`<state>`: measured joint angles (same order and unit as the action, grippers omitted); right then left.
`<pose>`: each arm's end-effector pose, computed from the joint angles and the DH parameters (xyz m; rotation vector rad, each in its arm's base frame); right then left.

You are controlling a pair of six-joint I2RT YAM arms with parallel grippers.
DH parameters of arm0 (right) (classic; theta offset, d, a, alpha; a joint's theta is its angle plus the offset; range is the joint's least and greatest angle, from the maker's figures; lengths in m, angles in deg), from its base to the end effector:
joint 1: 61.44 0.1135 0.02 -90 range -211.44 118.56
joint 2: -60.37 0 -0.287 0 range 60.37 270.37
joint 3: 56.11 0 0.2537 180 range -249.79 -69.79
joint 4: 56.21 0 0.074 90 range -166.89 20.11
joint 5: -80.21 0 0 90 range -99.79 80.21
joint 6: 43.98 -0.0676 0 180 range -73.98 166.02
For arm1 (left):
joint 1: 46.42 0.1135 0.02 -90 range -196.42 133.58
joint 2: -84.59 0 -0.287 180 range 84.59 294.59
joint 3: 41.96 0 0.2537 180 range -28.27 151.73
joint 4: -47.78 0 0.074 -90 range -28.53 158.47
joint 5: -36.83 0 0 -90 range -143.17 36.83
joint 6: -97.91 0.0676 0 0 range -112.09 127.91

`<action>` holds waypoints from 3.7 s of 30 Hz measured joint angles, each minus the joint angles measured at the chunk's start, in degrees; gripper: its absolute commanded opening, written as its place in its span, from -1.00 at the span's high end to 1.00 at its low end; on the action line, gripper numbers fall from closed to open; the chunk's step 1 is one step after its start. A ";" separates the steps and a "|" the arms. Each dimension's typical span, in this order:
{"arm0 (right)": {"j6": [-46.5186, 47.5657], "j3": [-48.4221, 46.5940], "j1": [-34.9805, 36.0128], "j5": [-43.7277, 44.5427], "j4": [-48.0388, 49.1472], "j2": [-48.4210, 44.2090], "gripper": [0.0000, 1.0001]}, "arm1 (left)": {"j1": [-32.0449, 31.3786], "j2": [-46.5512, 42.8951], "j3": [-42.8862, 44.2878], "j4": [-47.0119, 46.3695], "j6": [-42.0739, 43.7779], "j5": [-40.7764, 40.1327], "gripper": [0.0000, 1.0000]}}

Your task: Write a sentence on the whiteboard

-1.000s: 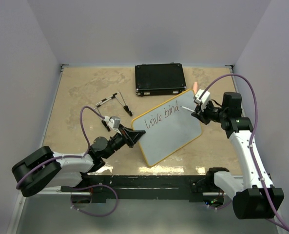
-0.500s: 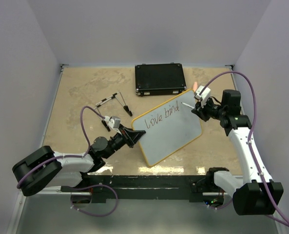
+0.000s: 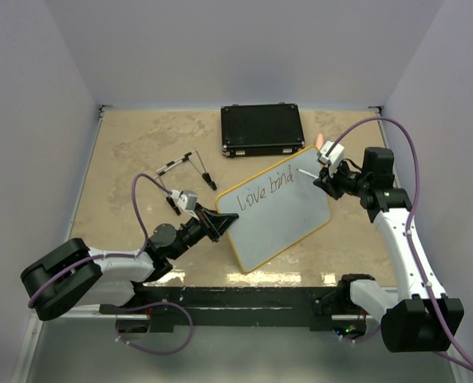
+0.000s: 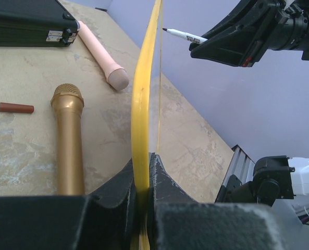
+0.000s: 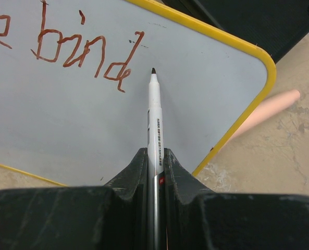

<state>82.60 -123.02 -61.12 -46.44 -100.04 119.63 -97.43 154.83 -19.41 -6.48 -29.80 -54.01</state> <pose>0.2280 0.0416 0.3182 -0.9762 1.8366 0.3217 0.1483 -0.1816 0.2122 0.1705 1.5746 -1.2338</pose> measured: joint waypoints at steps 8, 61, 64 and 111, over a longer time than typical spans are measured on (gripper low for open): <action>0.37 0.02 0.00 0.00 -0.76 0.15 1.00 | 0.00 0.04 0.00 -0.04 0.00 0.00 1.00; 0.42 0.70 0.92 2.99 -1.84 1.73 1.00 | 0.37 1.66 0.00 -1.22 -1.29 0.13 1.00; 0.55 0.90 0.90 2.99 -2.05 1.73 1.00 | 0.37 1.66 0.00 -1.18 -1.36 0.11 1.00; 2.27 -0.81 -1.90 -7.76 -4.76 -6.88 1.00 | 0.35 1.73 -0.09 -1.60 -0.59 0.63 1.00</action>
<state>84.88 -123.83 -63.02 -54.20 -104.81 112.75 -97.08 156.56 -19.50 -8.07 -30.39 -53.37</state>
